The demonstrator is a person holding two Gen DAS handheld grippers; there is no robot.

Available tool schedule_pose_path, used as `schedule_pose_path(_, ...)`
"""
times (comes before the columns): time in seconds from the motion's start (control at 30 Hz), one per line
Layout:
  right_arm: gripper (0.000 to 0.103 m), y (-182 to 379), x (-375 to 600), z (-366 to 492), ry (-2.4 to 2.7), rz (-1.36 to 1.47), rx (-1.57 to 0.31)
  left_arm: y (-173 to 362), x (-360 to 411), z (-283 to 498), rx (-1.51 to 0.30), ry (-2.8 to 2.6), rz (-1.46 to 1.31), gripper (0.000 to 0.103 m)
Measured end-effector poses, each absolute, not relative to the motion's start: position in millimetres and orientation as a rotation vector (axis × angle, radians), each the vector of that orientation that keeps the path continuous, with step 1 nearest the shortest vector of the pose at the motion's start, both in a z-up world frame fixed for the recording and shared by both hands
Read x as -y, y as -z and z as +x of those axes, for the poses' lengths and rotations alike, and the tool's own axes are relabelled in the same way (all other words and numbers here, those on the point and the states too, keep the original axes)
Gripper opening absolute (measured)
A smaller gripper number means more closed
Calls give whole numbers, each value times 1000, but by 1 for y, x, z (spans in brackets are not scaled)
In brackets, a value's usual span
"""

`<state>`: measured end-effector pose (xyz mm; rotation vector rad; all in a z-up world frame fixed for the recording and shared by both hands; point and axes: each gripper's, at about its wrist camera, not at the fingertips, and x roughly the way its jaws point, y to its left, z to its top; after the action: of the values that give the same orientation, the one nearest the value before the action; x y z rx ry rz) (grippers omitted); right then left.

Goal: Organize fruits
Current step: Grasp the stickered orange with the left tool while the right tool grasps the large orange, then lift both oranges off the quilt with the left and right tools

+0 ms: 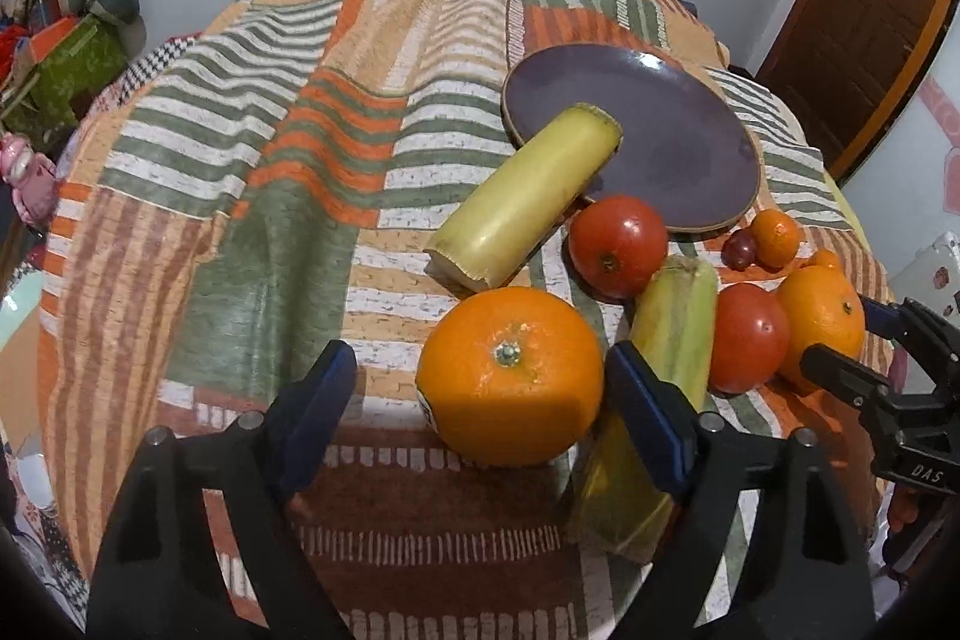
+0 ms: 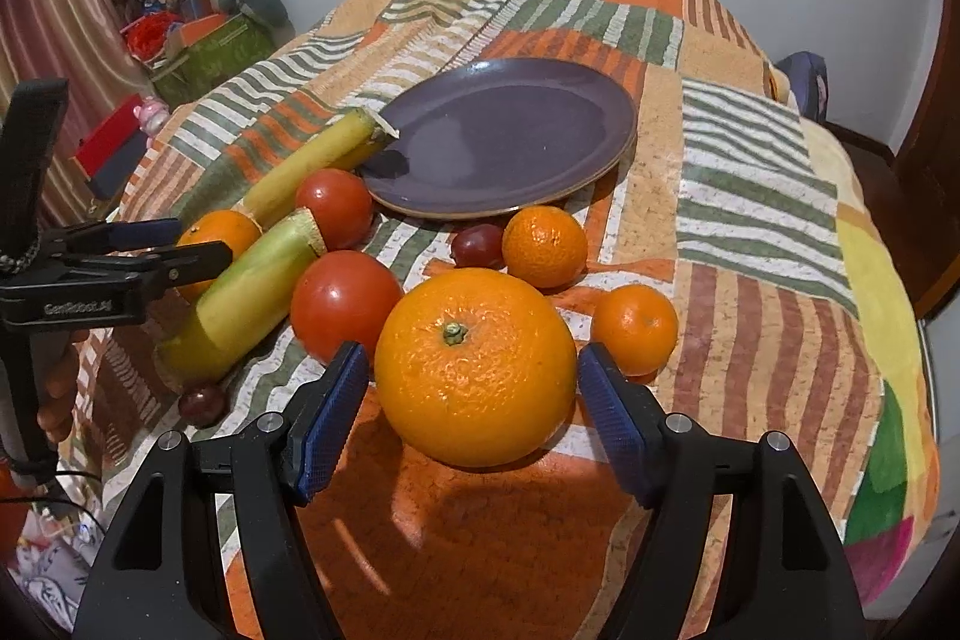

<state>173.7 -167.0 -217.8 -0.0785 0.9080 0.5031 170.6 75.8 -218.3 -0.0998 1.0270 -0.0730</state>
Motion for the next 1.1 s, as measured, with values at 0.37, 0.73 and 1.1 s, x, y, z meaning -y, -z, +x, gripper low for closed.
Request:
schedule_pose_path(0.37, 68, 224, 169, 179, -522, -49, -919, 227, -81, 177, -1042, 93, -178, 85)
schedule_pose_path(0.73, 67, 215, 174, 175, -527, -26, -908, 222, -73, 175, -1059, 133, -158, 64)
schedule_pose_path(1.1, 67, 183, 183, 179, -505, -27, -794, 180, -79, 164, -949, 101, -130, 64)
